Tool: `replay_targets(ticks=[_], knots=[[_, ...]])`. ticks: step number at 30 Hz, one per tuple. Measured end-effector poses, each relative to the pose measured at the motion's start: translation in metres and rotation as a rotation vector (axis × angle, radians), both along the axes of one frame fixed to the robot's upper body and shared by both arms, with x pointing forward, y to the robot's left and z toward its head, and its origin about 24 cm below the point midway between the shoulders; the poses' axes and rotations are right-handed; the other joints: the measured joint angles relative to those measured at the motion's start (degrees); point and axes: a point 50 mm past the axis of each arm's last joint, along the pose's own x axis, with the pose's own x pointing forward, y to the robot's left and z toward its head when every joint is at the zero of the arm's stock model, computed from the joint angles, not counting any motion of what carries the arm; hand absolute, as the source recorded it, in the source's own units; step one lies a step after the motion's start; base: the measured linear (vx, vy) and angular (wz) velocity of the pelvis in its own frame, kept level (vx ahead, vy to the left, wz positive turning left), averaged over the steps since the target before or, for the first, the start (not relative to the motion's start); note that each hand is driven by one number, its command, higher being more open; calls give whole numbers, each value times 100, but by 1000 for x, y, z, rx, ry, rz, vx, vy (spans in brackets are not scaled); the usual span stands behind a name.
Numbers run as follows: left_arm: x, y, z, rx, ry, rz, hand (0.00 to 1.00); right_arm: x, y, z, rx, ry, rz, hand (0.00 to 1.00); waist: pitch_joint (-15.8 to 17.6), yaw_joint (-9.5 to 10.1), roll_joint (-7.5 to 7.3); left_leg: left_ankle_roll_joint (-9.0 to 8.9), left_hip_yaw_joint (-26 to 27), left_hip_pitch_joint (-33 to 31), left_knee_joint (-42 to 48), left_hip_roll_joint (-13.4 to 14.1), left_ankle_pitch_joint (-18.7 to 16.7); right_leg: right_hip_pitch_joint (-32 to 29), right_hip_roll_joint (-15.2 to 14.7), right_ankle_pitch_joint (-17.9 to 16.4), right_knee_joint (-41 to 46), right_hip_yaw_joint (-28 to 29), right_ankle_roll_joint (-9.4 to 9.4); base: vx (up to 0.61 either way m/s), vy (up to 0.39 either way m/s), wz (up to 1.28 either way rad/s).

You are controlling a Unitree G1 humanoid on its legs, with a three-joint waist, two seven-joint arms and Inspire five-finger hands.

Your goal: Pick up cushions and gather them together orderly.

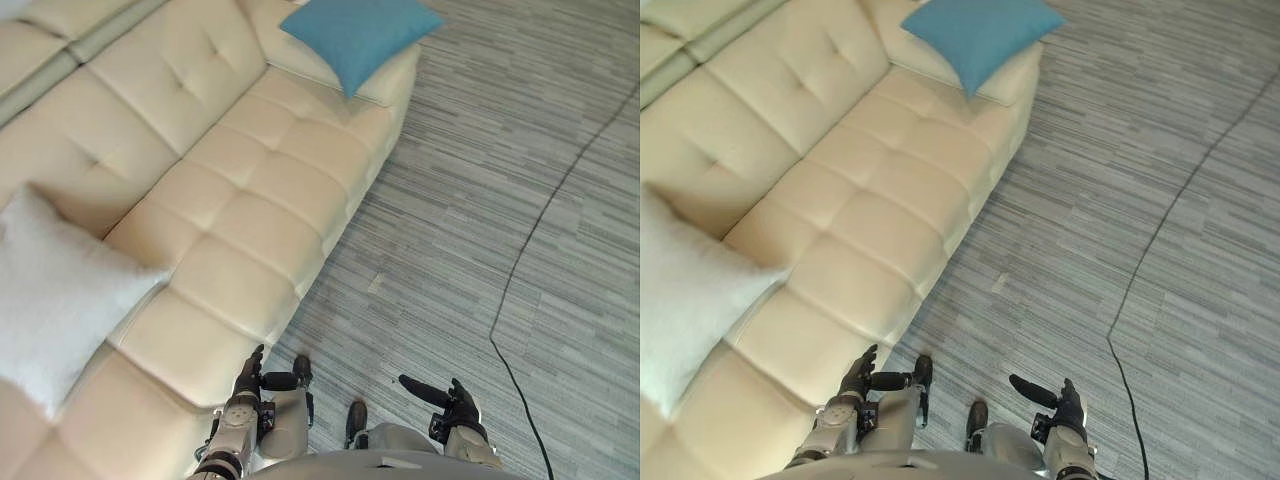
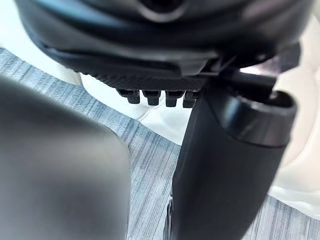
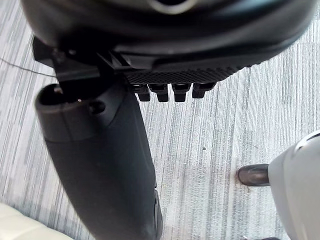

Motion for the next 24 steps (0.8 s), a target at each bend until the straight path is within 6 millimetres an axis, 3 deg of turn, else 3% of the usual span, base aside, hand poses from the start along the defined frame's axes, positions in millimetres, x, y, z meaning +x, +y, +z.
replay_targets(ticks=[1, 3, 4, 6, 7, 8, 10, 12, 13, 14, 15, 16, 17, 19, 21, 23, 24], knots=[[0, 0, 0, -1, 0, -1, 100, -1, 0, 0, 0, 1, 0, 100, -4, -4, -21, 29, 41, 4, 78, -8, -42, -13, -30, -56, 61, 29, 22, 543, 102, -75], [-1, 0, -1, -4, 8, 3, 100, -4, 2, -1, 8, 8, 5, 100, -81, -3, -155, 171, 394, 224, 401, -136, -470, -93, -337, -492, 775, 296, 486, 404, 84, -58], [-1, -1, -1, -7, 10, 3, 100, -4, 2, -1, 8, 7, 5, 100, -99, -6, -172, 209, 497, 325, 413, -177, -547, -190, -422, -550, 1112, 341, 587, 434, 100, -55], [-3, -1, -2, -4, 15, -5, 100, -2, 4, 0, 3, -3, 27, 100, -130, -22, -165, 316, 660, 688, 427, -219, -861, -604, -671, -521, 2482, 102, 770, 433, 100, -52], [-5, -3, -3, -1, 22, -15, 100, 1, 6, 0, 9, -8, 43, 100, -137, -48, -154, 306, 664, 957, 391, -186, -1078, -983, -942, -402, 3487, -280, 1008, 433, 54, -39], [-6, -4, -3, 5, 29, -31, 100, 2, 7, 0, 13, -11, 53, 100, -141, -79, -164, 285, 666, 1149, 384, -175, -1236, -1131, -1193, -470, 3999, -622, 891, 428, 29, -33], [-9, 1, -5, 19, 43, -18, 100, 11, 7, 4, -4, -39, 77, 100, -120, -166, -110, 212, 810, 1762, 237, 105, -1466, -1535, -1576, -783, 4283, -1316, 437, 411, -47, -31], [-13, 6, -6, 34, 58, -12, 100, 15, 8, 6, -11, -45, 95, 100, -121, -205, -106, 210, 936, 2058, 71, 274, -1467, -1715, -1579, -784, 3720, -1546, 430, 455, -147, -35], [-17, 10, -7, 45, 68, -9, 100, 19, 10, 6, -11, -49, 111, 100, -136, -237, -133, 154, 1023, 2247, -36, 366, -1489, -1843, -1569, -643, 3027, -1709, 443, 514, -209, -42], [-21, 14, -8, 55, 81, -8, 100, 18, 12, 5, -10, -39, 127, 100, -173, -269, -242, 10, 1130, 2419, -108, 349, -1556, -1920, -1514, -106, 1999, -1765, 406, 471, -206, -50], [-25, 12, -12, 50, 110, -6, 100, 18, 7, 4, -23, -26, 140, 100, -206, -252, -120, -169, 1143, 2544, -117, 527, -1670, -1824, -1277, 301, 1862, -1771, -131, 398, -174, -55], [-25, 9, -12, 42, 112, -11, 100, 21, 7, 5, -25, -27, 146, 100, -192, -238, -60, -177, 1097, 2515, -102, 586, -1647, -1810, -1142, 303, 1768, -1709, -151, 501, -235, -58], [-22, 3, -12, 27, 106, -25, 100, 26, 3, 7, -37, -32, 148, 100, -163, -282, -41, -198, 952, 2440, -194, 474, -1649, -1842, -1084, 247, 1762, -1596, -238, 392, -207, -52], [-21, -6, -13, 5, 112, -46, 100, 16, -6, 3, -47, 11, 132, 100, -160, -296, 55, -157, 875, 2423, -80, 415, -1361, -1596, -920, 79, 1710, -1554, -279, 270, -152, -29], [-19, -7, -12, -1, 101, -47, 100, -2, -9, -3, -42, 59, 109, 100, -134, -302, 108, -278, 451, 1964, 1563, 667, -1199, -963, -727, -123, 1368, -1683, -218, 265, -188, 16], [-15, -6, -10, 2, 81, -49, 100, -9, -10, -4, -43, 70, 103, 100, -50, -283, 202, -159, 89, 998, 3785, 941, -735, -375, -510, -201, 1030, -1765, -283, 254, -157, 10], [-12, -4, -8, 7, 67, -52, 100, -8, -10, -4, -44, 66, 102, 100, 9, -266, 198, -115, 105, 597, 4341, 972, -960, -109, -473, -266, 907, -1769, -289, 260, -105, 5]])
